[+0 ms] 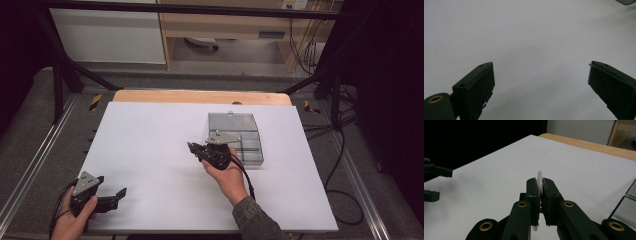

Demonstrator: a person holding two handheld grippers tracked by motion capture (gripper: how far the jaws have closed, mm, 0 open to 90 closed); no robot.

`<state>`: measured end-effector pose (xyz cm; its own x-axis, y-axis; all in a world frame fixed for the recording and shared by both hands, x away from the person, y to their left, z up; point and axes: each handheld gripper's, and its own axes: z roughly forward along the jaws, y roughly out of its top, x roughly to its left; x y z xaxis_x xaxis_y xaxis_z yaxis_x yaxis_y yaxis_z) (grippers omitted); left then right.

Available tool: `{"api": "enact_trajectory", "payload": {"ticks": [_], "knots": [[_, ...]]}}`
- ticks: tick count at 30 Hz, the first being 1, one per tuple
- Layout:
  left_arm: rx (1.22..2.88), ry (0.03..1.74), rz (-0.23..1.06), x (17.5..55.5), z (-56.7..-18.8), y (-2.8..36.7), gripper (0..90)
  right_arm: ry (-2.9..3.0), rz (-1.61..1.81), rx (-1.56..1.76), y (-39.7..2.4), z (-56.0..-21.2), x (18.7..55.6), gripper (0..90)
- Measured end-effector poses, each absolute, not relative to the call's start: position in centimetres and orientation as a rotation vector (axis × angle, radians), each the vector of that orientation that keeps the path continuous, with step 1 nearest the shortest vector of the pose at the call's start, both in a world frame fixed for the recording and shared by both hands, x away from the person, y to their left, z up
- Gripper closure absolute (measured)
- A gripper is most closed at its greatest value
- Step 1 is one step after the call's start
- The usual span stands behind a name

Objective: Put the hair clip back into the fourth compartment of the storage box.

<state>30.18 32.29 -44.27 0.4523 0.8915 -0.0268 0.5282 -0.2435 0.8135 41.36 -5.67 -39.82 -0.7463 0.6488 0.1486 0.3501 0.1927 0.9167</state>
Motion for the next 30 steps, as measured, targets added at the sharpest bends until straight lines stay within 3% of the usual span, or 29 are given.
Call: {"api": "enact_trajectory", "payload": {"ticks": [30], "knots": [[1.922,1.186,0.584,30.2,-44.3,32.2,6.8,2.077,1.563,1.053,-10.2,-38.7,42.9,84.3]]}}
